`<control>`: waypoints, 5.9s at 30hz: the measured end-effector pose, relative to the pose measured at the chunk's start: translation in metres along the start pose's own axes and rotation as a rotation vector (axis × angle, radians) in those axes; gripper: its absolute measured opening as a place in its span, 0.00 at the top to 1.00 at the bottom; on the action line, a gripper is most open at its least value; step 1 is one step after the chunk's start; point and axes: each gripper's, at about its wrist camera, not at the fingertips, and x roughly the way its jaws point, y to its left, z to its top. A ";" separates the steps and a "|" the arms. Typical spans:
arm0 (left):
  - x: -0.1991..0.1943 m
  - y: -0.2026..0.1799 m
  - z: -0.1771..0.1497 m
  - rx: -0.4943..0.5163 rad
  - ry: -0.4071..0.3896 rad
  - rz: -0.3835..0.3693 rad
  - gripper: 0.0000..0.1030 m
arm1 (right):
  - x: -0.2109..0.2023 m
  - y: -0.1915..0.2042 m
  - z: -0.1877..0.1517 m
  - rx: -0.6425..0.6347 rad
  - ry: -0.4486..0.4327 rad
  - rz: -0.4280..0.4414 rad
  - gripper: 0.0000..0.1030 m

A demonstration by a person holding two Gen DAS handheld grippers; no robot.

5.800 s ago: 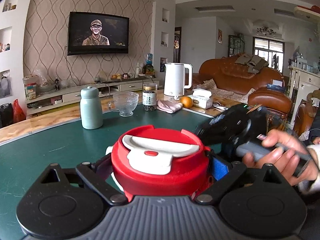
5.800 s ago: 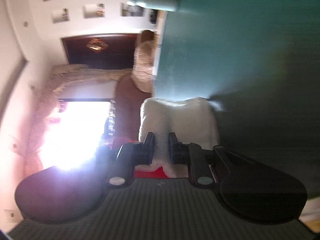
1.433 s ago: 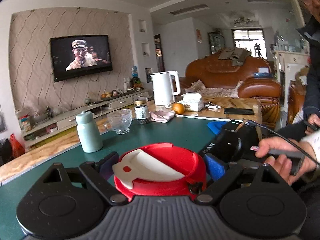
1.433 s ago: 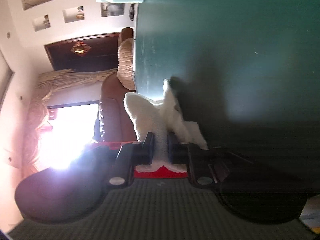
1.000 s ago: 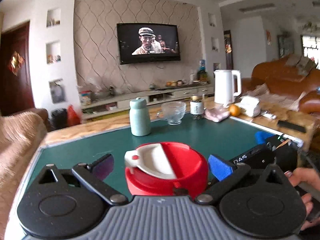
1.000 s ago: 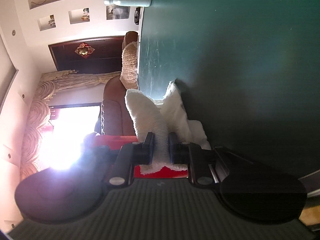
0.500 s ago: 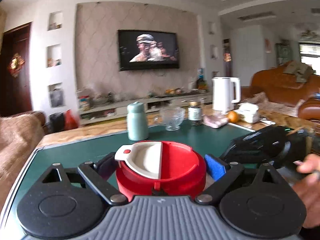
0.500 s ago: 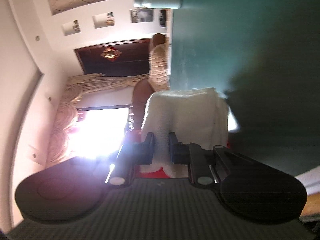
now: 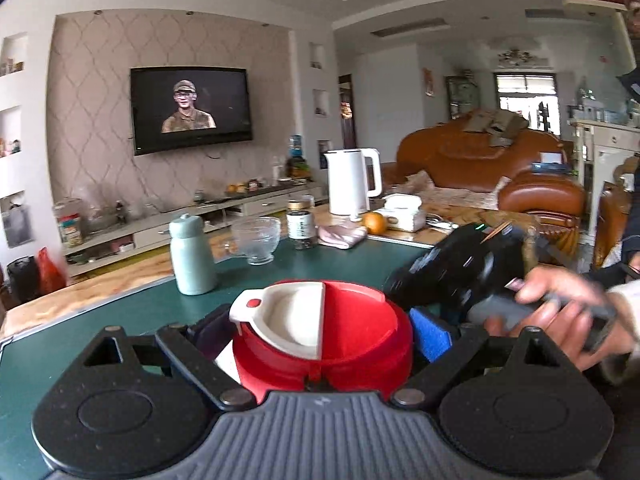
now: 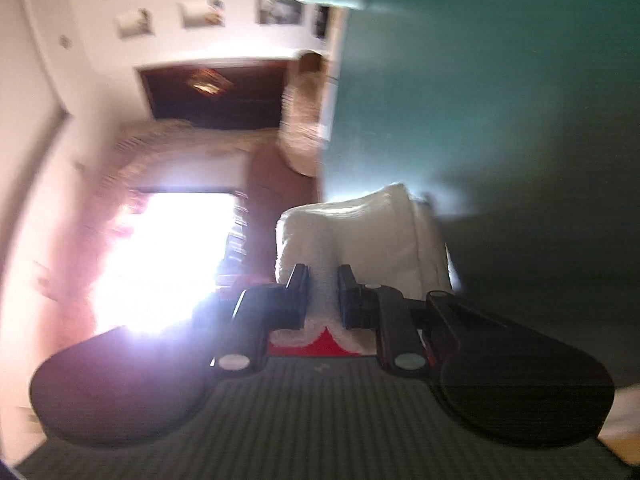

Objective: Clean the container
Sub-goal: 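Keep wiping the tumbler's red body with the right tool's towel, then lift the right tool's towel up over the tumbler's white lid, then wipe the white lid with the towel in the right tool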

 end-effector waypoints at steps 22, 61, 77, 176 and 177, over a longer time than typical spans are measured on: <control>0.002 -0.035 0.003 -0.067 0.099 0.232 0.00 | -0.008 0.002 -0.014 -0.054 0.026 -0.033 0.81; -0.008 -0.024 0.000 -0.040 0.004 0.143 0.00 | -0.016 -0.010 -0.018 0.005 0.024 0.024 0.78; 0.010 -0.054 0.009 -0.177 0.004 0.356 0.05 | -0.038 0.010 -0.031 0.009 -0.020 0.100 0.78; 0.047 -0.082 -0.027 -0.122 -0.014 0.375 0.19 | -0.009 0.209 -0.104 -1.034 0.346 -0.448 0.75; 0.047 -0.081 -0.027 -0.128 -0.011 0.378 0.19 | -0.011 0.211 -0.112 -1.063 0.340 -0.463 0.75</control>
